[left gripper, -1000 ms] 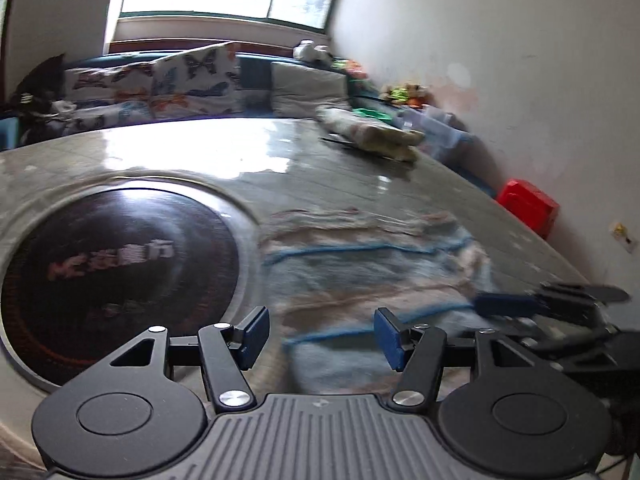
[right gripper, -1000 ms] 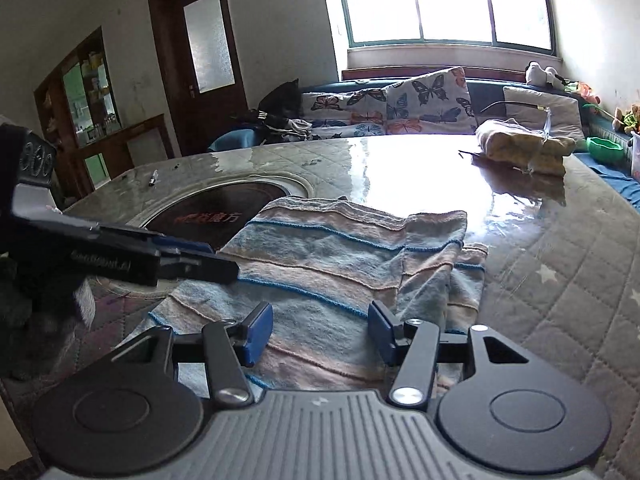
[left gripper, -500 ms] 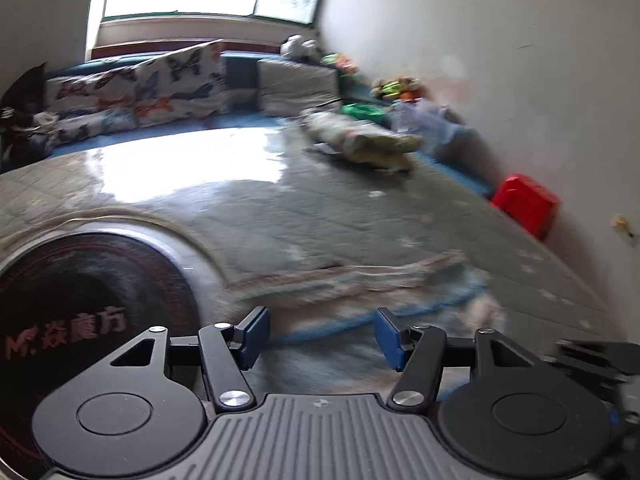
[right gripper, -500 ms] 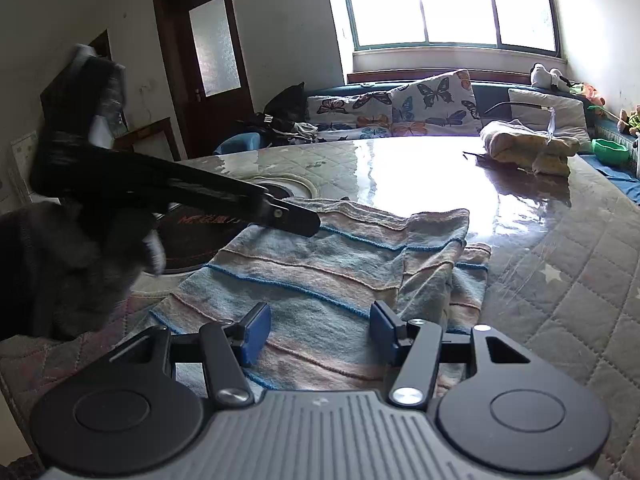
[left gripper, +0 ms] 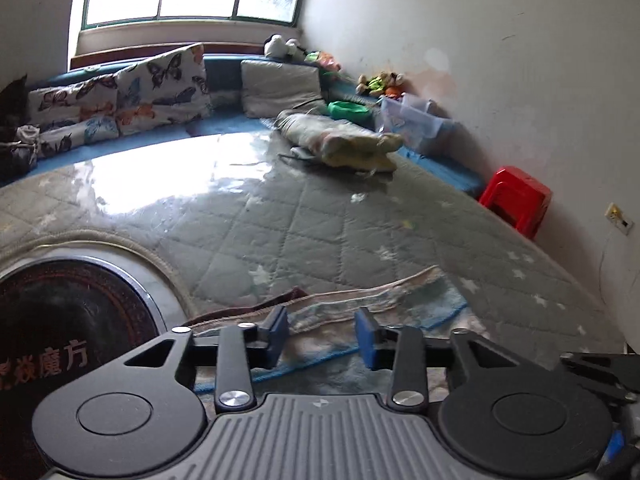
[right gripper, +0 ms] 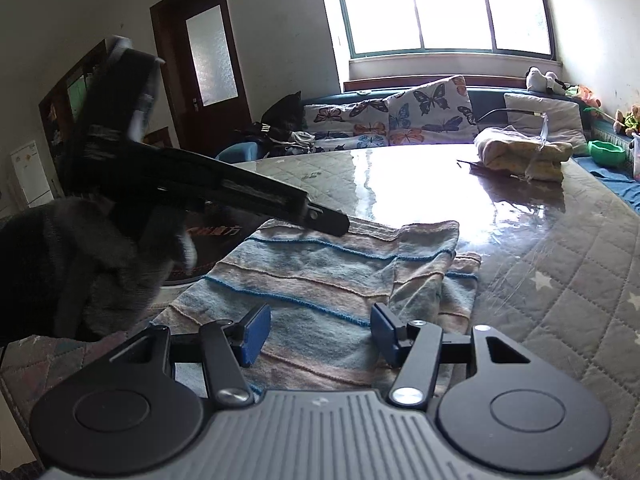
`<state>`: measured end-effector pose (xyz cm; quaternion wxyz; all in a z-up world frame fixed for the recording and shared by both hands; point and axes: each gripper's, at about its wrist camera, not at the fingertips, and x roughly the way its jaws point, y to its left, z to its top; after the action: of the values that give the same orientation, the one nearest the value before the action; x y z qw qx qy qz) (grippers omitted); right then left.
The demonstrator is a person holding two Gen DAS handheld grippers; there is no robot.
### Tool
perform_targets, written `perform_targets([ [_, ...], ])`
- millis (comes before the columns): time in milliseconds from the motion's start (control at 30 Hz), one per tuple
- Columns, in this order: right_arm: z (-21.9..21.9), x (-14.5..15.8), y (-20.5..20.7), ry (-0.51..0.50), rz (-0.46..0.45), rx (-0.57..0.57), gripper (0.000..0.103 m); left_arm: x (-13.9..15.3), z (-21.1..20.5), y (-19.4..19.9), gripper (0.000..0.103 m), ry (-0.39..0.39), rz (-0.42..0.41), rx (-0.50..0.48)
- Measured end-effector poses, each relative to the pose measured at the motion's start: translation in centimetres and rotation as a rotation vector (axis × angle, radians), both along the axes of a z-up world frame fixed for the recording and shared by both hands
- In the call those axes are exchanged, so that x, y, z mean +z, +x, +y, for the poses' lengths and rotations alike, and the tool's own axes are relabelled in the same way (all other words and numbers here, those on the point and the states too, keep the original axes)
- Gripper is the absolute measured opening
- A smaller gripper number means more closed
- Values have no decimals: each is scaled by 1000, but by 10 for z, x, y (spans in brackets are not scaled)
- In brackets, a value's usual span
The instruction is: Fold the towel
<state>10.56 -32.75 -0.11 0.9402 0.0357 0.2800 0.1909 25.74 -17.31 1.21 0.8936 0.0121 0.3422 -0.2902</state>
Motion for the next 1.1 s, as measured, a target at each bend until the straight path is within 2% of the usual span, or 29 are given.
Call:
perform_targets([
  [167, -5, 3, -1, 5, -2, -32, 57, -5, -2, 12, 36, 8, 6, 41],
  [367, -12, 5, -1, 14, 0, -76, 62, 11, 16, -8, 38, -16, -29, 67],
  [433, -16, 5, 1, 30, 13, -104, 62, 16, 23, -18, 42, -20, -39, 76],
  [467, -18, 4, 3, 35, 18, -117, 62, 17, 28, -24, 49, -17, -41, 83],
  [500, -20, 4, 4, 32, 22, -134, 62, 17, 33, -30, 51, -16, -39, 88],
  [567, -26, 1, 9, 26, 38, -178, 63, 17, 44, -42, 52, -15, -35, 97],
  [600, -30, -1, 12, 32, 52, -191, 63, 16, 48, -46, 56, -15, -32, 106],
  [767, -38, -9, 22, 48, 100, -240, 64, 13, 68, -68, 65, -14, -18, 149],
  [933, -41, -14, 29, 74, 120, -281, 69, 9, 77, -75, 65, -40, 13, 169],
  [1100, -37, -14, 34, 88, 137, -298, 69, 5, 75, -79, 65, -45, 43, 172],
])
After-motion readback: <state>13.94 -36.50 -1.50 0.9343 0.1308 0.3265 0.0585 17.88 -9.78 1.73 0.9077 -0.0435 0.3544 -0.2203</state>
